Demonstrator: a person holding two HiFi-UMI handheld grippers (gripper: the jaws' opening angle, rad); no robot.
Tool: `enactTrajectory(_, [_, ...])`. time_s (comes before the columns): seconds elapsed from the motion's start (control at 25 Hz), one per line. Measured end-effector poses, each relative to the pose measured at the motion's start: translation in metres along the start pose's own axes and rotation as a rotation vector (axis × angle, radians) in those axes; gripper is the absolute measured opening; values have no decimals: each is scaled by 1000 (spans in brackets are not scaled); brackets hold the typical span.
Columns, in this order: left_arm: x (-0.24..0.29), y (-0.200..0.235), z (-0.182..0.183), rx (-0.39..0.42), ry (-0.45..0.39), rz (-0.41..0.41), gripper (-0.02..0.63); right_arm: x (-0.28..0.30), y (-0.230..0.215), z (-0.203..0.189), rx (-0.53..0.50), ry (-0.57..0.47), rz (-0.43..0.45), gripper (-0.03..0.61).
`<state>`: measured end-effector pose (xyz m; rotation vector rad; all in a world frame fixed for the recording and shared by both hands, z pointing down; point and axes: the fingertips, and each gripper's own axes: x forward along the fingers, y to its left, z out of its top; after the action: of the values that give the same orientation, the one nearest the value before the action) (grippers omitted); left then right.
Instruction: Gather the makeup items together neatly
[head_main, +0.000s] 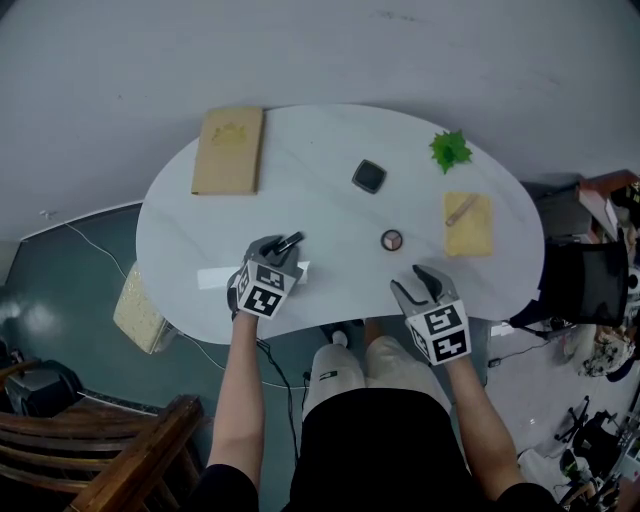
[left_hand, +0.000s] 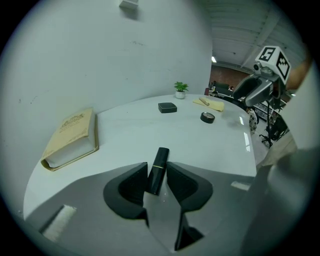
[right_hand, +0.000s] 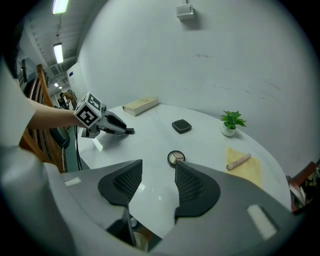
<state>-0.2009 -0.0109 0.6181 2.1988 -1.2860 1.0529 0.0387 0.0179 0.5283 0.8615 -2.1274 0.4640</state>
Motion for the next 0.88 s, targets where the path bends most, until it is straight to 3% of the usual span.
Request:
enactTrajectory(0.48, [1, -15, 5, -128, 4, 16, 91, 2, 5, 5, 9, -10, -3, 215])
enactTrajectory(0.88, [-4, -48, 34, -228, -23, 6, 89, -5, 1, 9, 33, -44, -4, 215])
